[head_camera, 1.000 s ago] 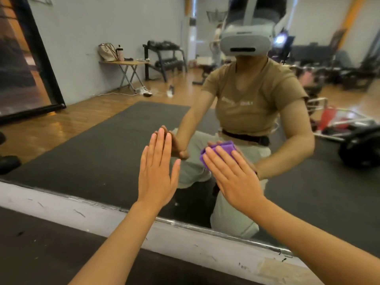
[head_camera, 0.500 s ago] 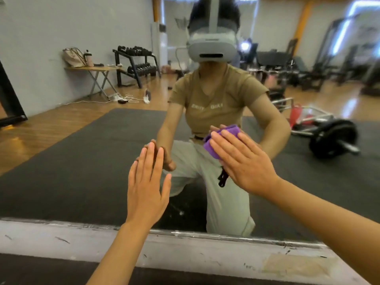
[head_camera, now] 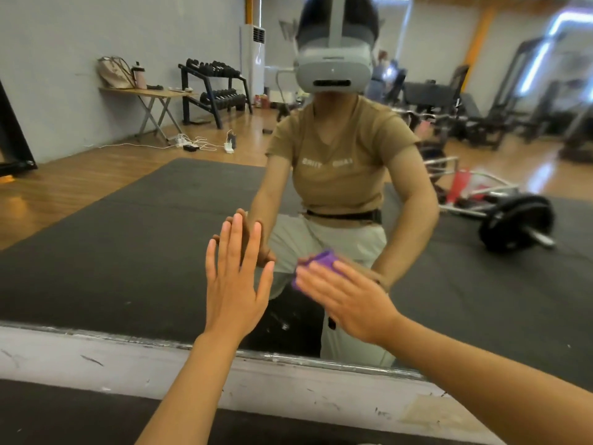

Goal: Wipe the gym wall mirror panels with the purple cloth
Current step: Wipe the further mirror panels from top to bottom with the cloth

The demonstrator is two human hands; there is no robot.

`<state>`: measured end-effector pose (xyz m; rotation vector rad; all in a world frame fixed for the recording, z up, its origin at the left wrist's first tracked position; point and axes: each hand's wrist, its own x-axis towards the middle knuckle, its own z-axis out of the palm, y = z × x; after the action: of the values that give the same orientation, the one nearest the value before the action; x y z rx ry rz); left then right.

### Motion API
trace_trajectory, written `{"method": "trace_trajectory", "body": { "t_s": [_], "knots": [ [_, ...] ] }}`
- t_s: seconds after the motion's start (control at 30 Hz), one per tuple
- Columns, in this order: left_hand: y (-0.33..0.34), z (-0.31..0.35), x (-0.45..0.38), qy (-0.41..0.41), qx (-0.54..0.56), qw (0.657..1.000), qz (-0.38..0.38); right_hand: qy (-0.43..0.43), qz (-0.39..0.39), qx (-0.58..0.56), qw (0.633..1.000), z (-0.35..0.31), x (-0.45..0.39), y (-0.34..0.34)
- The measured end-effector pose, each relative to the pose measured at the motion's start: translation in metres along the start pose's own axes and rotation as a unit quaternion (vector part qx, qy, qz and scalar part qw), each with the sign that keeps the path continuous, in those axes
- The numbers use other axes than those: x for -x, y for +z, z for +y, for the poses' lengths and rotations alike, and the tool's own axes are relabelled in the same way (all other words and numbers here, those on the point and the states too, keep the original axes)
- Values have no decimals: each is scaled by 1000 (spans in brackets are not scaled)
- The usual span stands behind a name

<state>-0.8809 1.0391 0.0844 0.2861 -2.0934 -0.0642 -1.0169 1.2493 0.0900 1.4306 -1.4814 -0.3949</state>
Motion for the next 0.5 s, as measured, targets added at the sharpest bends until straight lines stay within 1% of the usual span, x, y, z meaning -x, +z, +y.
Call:
{"method": "trace_trajectory", "body": {
  "t_s": [0.03,0.07,0.17,0.23,0.3,0.33,0.4,0.43,0.5],
  "knots": [
    [-1,-2,0,4,1,1000,0,-42,-26,20,999,-13,9,7],
    [-2,-3,0,6,2,1000,-1,-65,-39,33,997,-23,16,13],
    [-7,-7,0,1,3,1000,-8,-73,-50,23,996,-29,21,17],
    [-9,-10,2,-9,3,1000,-13,-85,-46,21,995,-19,18,11],
    [-10,-15,4,-18,-2,1000,-19,-71,-31,15,997,-1,9,2],
    [-11,-18,5,-26,-4,999,-23,-42,-11,2,999,10,-1,-6],
    [-12,-22,6,-40,-2,999,-27,51,59,-36,996,41,-30,-26],
    [-11,-22,7,-42,-2,999,-28,111,100,-47,988,59,-46,-38],
    [-11,-22,8,-43,1,999,-29,228,163,-46,959,96,-77,-60]
  ]
}}
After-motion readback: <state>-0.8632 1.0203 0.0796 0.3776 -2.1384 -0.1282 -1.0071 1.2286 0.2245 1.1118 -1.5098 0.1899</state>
